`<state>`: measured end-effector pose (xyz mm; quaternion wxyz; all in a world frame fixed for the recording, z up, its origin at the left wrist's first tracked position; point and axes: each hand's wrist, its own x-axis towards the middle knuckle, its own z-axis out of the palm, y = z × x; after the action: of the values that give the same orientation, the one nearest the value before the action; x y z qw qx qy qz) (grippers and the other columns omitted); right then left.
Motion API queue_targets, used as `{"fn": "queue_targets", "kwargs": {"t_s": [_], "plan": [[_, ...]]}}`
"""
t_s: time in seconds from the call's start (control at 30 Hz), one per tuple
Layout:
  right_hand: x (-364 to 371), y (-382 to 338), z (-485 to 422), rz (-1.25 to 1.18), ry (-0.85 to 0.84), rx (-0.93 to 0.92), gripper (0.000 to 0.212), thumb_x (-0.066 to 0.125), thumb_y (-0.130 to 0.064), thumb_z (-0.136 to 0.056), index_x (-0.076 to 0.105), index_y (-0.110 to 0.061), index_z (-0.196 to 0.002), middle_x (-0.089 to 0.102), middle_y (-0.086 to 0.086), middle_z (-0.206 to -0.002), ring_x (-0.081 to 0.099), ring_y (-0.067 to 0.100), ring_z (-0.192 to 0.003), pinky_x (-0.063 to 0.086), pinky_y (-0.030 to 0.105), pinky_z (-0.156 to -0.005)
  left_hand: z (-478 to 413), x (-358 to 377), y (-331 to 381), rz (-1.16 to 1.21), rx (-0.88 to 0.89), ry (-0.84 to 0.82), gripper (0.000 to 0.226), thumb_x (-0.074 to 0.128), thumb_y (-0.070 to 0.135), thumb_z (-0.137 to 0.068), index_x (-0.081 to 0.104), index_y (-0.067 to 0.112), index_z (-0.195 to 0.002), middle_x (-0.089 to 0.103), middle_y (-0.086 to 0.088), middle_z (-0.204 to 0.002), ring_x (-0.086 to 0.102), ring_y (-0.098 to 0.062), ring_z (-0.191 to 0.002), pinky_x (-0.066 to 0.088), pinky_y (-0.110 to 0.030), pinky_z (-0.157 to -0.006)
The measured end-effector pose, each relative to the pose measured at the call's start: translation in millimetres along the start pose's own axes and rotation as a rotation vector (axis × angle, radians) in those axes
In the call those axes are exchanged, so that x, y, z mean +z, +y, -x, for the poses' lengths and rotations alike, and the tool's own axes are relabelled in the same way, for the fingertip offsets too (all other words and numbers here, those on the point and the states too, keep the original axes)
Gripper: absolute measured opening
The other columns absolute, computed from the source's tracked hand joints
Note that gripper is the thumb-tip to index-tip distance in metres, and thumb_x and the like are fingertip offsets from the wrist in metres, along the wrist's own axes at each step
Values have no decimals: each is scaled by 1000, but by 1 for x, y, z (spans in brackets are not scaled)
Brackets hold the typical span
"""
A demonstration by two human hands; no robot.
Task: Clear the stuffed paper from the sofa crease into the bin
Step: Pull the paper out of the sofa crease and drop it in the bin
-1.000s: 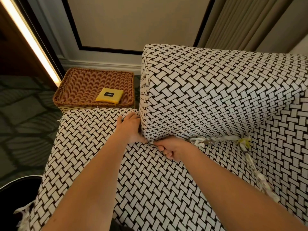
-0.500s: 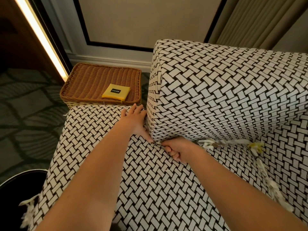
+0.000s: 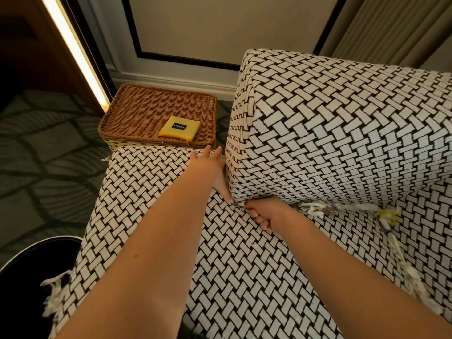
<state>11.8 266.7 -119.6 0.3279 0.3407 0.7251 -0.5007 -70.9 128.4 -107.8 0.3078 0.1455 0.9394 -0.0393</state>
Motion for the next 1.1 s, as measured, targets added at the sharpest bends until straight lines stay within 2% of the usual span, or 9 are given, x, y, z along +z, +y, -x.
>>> {"fn": "queue_targets", "kwargs": {"t_s": [0.17, 0.37, 0.57, 0.87, 1.1], "plan": [[-3, 0, 2, 30, -55, 17, 32, 50, -15, -91, 47, -17, -59, 39, -7, -42, 24, 5, -35, 15, 14, -34, 0, -3, 8, -22, -47, -27, 129, 74, 63, -55, -4, 22, -148, -16, -2, -155, -16, -29, -141, -2, -55, -113], [-7, -2, 2, -11, -116, 35, 32, 47, -15, -94, 46, -16, -62, 38, -10, -33, 23, 2, -26, 15, 11, -30, 2, 14, -2, 147, 37, 147, 119, 76, 59, -54, 10, 25, -148, -5, -1, -156, -12, -28, -142, -6, -53, -113], [-6, -1, 4, -43, -132, 38, 32, 45, -14, -95, 45, -16, -63, 37, -10, -31, 22, 2, -24, 14, 11, -28, 7, 24, -3, 172, 98, 266, 100, 72, 59, -59, 30, 27, -143, 8, 3, -154, -4, -24, -142, -3, -51, -112], [-6, 0, 1, -42, -112, 31, 30, 47, -14, -93, 46, -16, -63, 39, -9, -31, 23, 2, -24, 15, 11, -28, 17, 31, -1, 206, 124, 288, 88, 65, 56, -69, 29, 24, -143, 11, 6, -154, -4, -20, -143, -3, -50, -112], [-3, 3, 1, -20, -83, -15, 32, 48, -13, -92, 45, -16, -61, 39, -9, -32, 23, 3, -25, 15, 12, -29, 23, 35, 13, 156, 21, 212, 96, 57, 58, -75, 4, 26, -148, -4, 8, -156, -15, -20, -142, -3, -58, -110]]}}
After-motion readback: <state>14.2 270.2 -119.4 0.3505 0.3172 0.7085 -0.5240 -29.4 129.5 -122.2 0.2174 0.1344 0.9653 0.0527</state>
